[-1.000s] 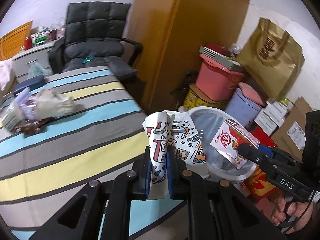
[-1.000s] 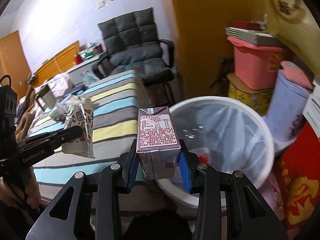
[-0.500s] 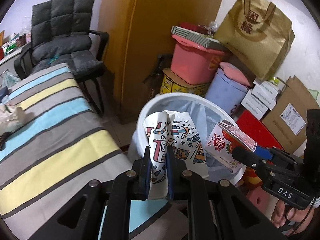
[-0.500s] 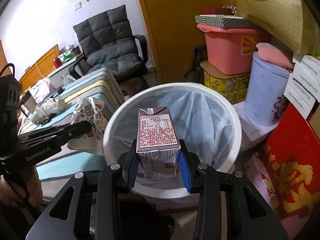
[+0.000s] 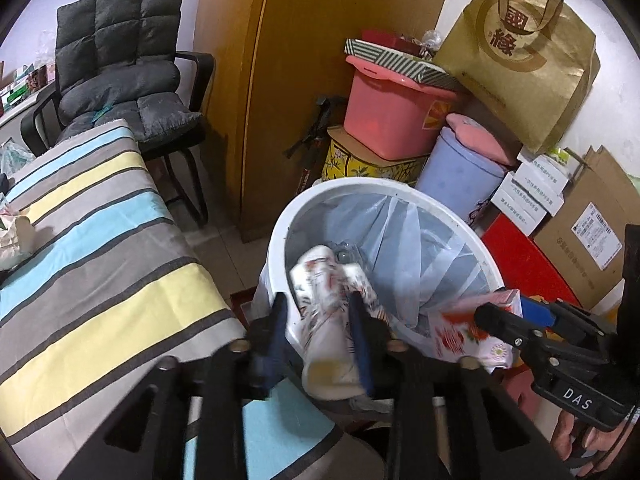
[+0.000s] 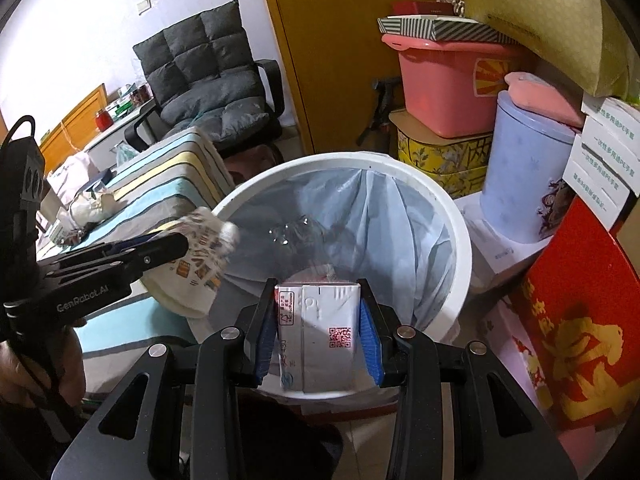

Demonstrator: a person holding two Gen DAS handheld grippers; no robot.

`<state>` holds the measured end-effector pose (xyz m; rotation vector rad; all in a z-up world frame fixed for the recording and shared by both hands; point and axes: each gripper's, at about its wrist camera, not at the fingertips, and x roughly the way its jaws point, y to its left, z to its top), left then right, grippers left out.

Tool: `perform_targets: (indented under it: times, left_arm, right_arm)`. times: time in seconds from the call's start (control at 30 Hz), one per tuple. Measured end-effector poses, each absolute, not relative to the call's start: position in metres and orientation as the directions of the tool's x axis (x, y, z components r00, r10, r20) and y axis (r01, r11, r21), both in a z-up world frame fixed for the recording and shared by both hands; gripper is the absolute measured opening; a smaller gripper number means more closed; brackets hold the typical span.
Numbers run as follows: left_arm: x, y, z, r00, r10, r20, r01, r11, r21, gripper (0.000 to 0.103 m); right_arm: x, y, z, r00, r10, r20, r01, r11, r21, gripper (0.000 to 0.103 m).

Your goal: Collect trash

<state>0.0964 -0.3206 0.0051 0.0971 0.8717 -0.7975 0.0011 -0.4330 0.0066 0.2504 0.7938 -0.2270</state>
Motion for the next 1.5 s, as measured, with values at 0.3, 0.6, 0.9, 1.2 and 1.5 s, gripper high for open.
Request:
perform_targets:
  times: [0.3, 0.6, 0.9, 1.2, 1.5]
  left_arm:
    - [0.095, -0.293, 0.022, 0.415, -0.603, -0.681, 0.642, 0.725, -0.250, 0.037]
    - [0.086, -0.240, 0.033, 0.487, -0.574, -0.658, 0.573, 0.779, -0.256, 0.037]
    - [0.070, -0.174, 0.032, 0.560, -0.514, -0.650, 0.474, 0.842, -0.257, 0.037]
    - [0.056, -0.112, 0.026, 0.614, -0.448, -0.650, 0.382, 0.889, -0.253, 0.037]
    - [0.053, -0.065, 0.018, 0.652, -0.386, -0.653, 0.295, 0.922, -0.251, 0.037]
  right_arm:
    - [0.001, -0.423, 0.021, 0.715, -0.110, -0.691, 0.272, 0.954, 0.129, 0.047]
    - [0.005, -0.387, 0.035, 0.758, -0.046, -0.651, 0.179, 0.974, 0.138, 0.047]
    - [0.013, -0.336, 0.035, 0.759, 0.043, -0.649, 0.058, 0.990, 0.132, 0.047]
    - [0.023, -0.285, 0.034, 0.744, 0.123, -0.656, -0.066, 0.992, 0.111, 0.047]
    - [0.034, -0.245, 0.032, 0.723, 0.163, -0.671, -0.152, 0.985, 0.076, 0.047]
